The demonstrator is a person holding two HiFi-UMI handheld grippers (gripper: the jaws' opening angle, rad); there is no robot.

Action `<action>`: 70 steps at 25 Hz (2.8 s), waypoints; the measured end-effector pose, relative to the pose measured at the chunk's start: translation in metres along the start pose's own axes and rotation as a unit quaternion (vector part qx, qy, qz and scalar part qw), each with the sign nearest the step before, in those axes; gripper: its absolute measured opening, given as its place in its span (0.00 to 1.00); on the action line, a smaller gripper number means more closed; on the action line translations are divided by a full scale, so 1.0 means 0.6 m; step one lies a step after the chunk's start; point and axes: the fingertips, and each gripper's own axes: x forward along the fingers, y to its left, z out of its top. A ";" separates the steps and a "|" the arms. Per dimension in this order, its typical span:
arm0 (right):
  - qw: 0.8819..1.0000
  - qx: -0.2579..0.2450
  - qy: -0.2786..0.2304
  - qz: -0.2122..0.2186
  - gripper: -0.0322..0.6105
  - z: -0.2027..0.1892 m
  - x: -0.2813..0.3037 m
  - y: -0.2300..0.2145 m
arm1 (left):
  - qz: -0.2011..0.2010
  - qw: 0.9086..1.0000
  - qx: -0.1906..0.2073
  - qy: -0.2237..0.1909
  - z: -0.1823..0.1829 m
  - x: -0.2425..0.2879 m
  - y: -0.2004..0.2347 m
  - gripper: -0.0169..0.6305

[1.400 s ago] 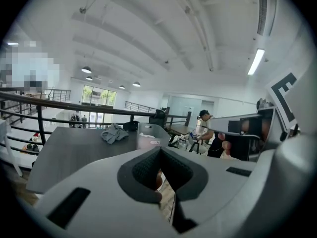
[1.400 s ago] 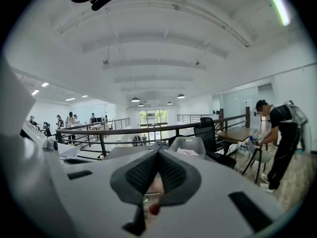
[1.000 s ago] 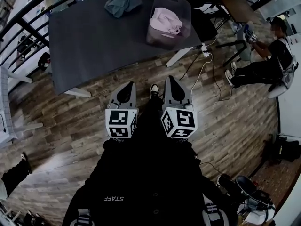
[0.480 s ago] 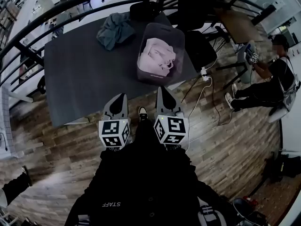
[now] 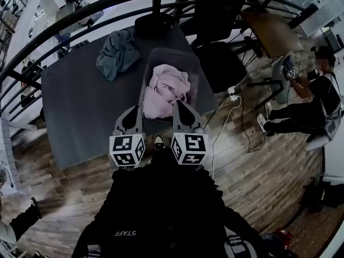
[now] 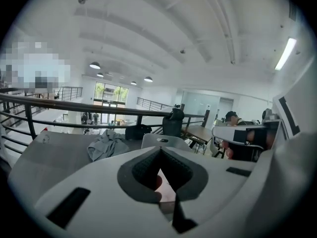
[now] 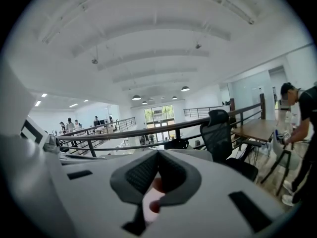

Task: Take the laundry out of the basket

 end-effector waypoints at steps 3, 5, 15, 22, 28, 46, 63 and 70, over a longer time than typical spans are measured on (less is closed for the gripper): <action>1.000 -0.002 0.014 0.004 0.07 0.001 0.045 -0.023 | 0.001 1.000 0.000 0.011 0.009 0.044 0.001 0.03; 1.000 -0.003 0.027 0.005 0.07 -0.005 0.075 -0.029 | 0.003 1.000 -0.003 0.024 0.006 0.067 0.012 0.03; 0.991 0.018 0.133 0.005 0.23 -0.091 0.192 -0.061 | -0.008 0.997 -0.023 0.071 -0.009 0.153 0.084 0.03; 0.970 0.027 0.235 0.045 0.54 -0.192 0.278 -0.065 | -0.017 0.993 -0.036 0.108 -0.035 0.214 0.122 0.03; 0.954 0.026 0.293 0.055 0.64 -0.255 0.321 -0.078 | -0.018 0.989 -0.038 0.143 -0.067 0.257 0.137 0.03; 0.906 0.001 0.423 0.034 0.96 -0.422 0.413 -0.128 | 0.015 0.979 -0.062 0.193 -0.109 0.316 0.205 0.03; 0.876 0.049 0.479 -0.029 0.95 -0.537 0.467 -0.154 | 0.022 0.972 -0.065 0.226 -0.134 0.348 0.227 0.03; 0.868 0.048 0.491 -0.046 0.95 -0.557 0.491 -0.165 | 0.025 0.972 -0.059 0.228 -0.137 0.342 0.236 0.03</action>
